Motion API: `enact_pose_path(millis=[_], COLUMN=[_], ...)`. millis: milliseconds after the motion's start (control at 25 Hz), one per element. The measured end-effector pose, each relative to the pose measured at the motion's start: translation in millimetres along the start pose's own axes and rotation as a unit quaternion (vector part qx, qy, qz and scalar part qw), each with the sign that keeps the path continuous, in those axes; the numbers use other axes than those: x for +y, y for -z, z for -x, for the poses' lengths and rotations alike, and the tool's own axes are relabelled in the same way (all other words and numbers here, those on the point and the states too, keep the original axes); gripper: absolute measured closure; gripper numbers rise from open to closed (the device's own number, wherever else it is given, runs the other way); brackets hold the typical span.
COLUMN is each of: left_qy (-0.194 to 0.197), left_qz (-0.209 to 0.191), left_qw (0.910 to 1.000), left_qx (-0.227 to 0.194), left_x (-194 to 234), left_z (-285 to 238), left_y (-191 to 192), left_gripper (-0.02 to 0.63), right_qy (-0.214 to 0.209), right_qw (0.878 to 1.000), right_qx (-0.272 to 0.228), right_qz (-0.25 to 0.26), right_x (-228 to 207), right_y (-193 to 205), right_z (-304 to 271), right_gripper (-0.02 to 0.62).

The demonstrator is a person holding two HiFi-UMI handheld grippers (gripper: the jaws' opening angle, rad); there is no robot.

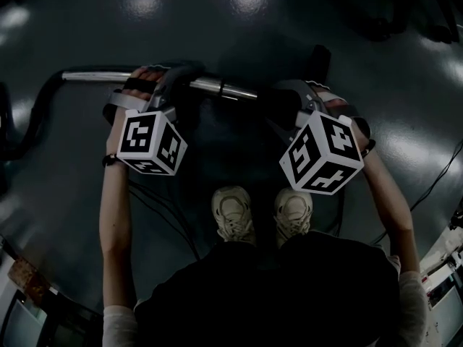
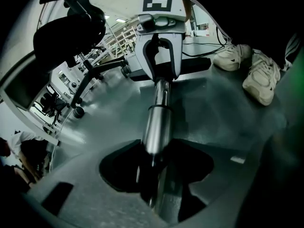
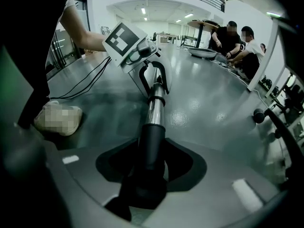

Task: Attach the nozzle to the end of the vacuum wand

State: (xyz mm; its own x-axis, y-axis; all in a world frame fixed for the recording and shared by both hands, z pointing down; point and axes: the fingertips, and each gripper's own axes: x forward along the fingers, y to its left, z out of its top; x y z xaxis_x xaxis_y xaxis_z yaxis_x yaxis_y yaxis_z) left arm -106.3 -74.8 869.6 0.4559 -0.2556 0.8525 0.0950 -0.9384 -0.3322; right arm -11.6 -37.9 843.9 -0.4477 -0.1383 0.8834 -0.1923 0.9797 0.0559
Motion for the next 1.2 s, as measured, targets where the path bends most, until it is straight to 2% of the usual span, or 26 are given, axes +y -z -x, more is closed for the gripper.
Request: enact_pose_path(millis=[200,320,360,400,440,480,520,560,600,640,680,720,800,840,880,920,960,1040,1080,1120,1160,1200], left_qy=[-0.014,-0.020,-0.021,-0.022,-0.027,-0.037,-0.052,-0.076,-0.110,-0.152,-0.198,-0.240,-0.305,-0.331,-0.355,-0.372,-0.384,-0.388,-0.386,-0.383,-0.380,-0.377], left_qz=[0.010,0.015,0.027,0.047,0.073,0.102,0.133,0.166,0.204,0.254,0.319,0.387,0.491,0.526,0.547,0.553,0.549,0.531,0.526,0.527,0.533,0.541], left_qw=[0.9999,0.9997,0.9994,0.9986,0.9968,0.9935,0.9880,0.9786,0.9617,0.9319,0.8864,0.8298,0.7126,0.6631,0.6300,0.6176,0.6231,0.6551,0.6673,0.6726,0.6708,0.6635], left_qx=[0.003,0.002,-0.001,-0.009,-0.020,-0.035,-0.058,-0.094,-0.146,-0.209,-0.271,-0.323,-0.397,-0.416,-0.422,-0.417,-0.404,-0.372,-0.359,-0.351,-0.349,-0.353], left_x=[-0.7,-1.4,-2.5,-3.1,-2.4,0.0,5.0,14.1,28.6,47.6,67.6,84.6,104.3,108.5,109.9,109.3,107.1,100.6,97.6,95.5,94.6,94.9], left_z=[-6.5,-6.1,-4.0,-0.3,5.3,12.8,22.1,34.0,49.2,67.3,86.6,104.9,134.2,143.7,149.0,150.1,147.7,136.9,130.1,123.2,116.7,111.3], left_y=[-2.6,-3.2,-3.7,-4.4,-5.3,-6.8,-10.0,-16.3,-25.4,-34.7,-40.0,-40.3,-35.9,-34.5,-34.8,-37.3,-41.7,-50.3,-52.6,-53.3,-52.8,-51.7], left_gripper=[0.396,0.389,0.385,0.379,0.370,0.368,0.368,0.372,0.411,0.469,0.505,0.590,0.603,0.603,0.603,0.603,0.603,0.603,0.603,0.603,0.603,0.603], right_qy=[-0.008,-0.010,-0.002,0.012,0.028,0.043,0.059,0.076,0.092,0.106,0.118,0.129,0.152,0.166,0.182,0.198,0.211,0.227,0.233,0.237,0.242,0.245], right_qw=[0.999,0.995,0.989,0.982,0.974,0.967,0.960,0.950,0.938,0.922,0.903,0.882,0.841,0.824,0.811,0.801,0.794,0.788,0.787,0.787,0.788,0.787], right_qx=[-0.026,-0.091,-0.125,-0.157,-0.182,-0.201,-0.218,-0.238,-0.263,-0.291,-0.321,-0.350,-0.390,-0.400,-0.404,-0.404,-0.401,-0.390,-0.384,-0.379,-0.375,-0.373], right_qz=[-0.017,-0.049,-0.077,-0.108,-0.134,-0.152,-0.168,-0.185,-0.206,-0.232,-0.260,-0.288,-0.342,-0.365,-0.382,-0.396,-0.406,-0.419,-0.423,-0.424,-0.425,-0.425], right_x=[-0.3,-3.9,-9.9,-19.4,-30.7,-42.0,-53.0,-63.9,-74.4,-84.4,-93.4,-101.1,-113.1,-117.3,-120.4,-122.2,-122.6,-120.3,-118.8,-117.7,-117.2,-117.2], right_y=[-6.0,-22.8,-31.4,-39.0,-44.1,-46.9,-48.7,-50.5,-52.6,-54.9,-57.2,-58.7,-56.5,-52.9,-48.4,-43.5,-39.0,-31.2,-27.2,-23.0,-19.0,-15.8], right_z=[-1.8,7.0,14.1,22.8,31.9,41.1,50.9,61.6,73.1,85.0,97.1,108.8,128.5,135.5,140.7,144.1,145.8,144.0,140.7,136.0,130.6,125.0], right_gripper=[0.416,0.430,0.462,0.527,0.555,0.555,0.564,0.586,0.588,0.588,0.588,0.588,0.588,0.588,0.588,0.588,0.588,0.588,0.588,0.589,0.588,0.588])
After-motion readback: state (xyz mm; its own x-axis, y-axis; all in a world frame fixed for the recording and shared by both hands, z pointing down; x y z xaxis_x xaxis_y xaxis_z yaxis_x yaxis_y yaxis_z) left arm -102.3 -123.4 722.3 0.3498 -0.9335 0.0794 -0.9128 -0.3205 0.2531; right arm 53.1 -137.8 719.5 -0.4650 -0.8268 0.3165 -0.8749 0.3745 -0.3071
